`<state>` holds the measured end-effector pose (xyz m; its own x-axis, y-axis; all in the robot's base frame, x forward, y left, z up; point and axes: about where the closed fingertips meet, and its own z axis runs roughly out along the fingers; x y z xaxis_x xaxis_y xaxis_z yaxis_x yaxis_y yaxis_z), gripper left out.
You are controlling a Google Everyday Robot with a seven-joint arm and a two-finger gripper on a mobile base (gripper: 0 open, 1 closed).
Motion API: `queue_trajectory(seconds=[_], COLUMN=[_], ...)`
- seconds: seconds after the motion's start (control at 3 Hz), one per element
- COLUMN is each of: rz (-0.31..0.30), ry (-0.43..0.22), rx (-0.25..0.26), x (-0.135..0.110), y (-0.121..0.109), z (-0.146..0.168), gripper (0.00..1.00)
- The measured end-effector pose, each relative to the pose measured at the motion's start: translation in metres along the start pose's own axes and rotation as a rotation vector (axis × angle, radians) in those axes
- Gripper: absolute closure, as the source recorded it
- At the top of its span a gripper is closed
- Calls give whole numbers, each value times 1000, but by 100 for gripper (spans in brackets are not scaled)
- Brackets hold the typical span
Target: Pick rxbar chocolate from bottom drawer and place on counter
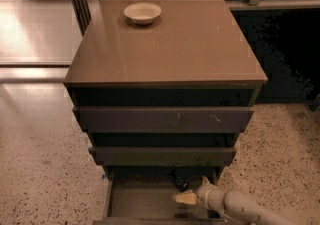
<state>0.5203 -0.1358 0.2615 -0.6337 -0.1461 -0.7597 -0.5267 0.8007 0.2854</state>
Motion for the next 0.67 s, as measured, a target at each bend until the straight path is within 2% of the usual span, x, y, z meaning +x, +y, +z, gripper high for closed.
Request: queue_trajectory(seconds=[0.67], rz=[-172], ry=[-6], rx=[112], x=[7], y=[-37], z=[69], gripper=[0])
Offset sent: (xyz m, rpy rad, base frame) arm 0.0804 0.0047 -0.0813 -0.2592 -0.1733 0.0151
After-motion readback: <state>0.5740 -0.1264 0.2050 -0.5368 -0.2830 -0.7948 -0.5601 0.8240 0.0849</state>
